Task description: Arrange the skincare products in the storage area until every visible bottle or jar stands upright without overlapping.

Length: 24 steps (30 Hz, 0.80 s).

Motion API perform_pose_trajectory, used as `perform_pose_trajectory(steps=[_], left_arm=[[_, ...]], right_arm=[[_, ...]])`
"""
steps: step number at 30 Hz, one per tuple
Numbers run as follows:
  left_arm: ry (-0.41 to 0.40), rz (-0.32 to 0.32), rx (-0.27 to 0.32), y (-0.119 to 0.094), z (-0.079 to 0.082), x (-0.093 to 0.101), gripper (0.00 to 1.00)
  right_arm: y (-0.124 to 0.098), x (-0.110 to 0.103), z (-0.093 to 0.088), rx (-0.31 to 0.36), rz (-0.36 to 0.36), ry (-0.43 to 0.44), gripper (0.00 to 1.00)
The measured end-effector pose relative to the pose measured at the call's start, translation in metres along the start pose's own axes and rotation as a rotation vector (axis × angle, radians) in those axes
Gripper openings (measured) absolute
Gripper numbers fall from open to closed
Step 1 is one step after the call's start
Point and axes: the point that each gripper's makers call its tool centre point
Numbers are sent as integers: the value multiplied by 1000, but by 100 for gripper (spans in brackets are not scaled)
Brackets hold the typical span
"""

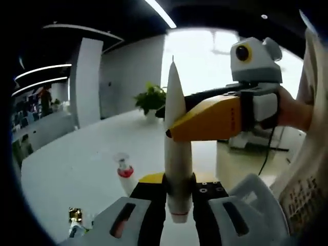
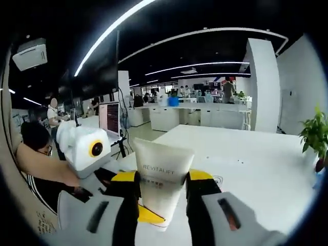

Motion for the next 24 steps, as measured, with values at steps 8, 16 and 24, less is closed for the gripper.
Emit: perform_pose_trajectory(steps=[8, 16, 24], left_arm=[[34, -16, -74, 12, -15, -9, 15], [53, -61, -151, 29, -48, -13, 15], [81, -83, -217, 46, -84, -18, 15]], right_arm=[[9, 3, -15, -27, -45, -64, 34], [18, 10, -49, -69, -96, -48, 34], [26, 16, -87, -122, -134, -34, 34]])
Point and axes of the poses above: the point that each gripper's makers call its tool centre point, and the gripper's own axes: y roughly forward along the fingers, x roughly to its right, z roughly out of its top, and after that the axes turned 4 degrees about -z, right-handed
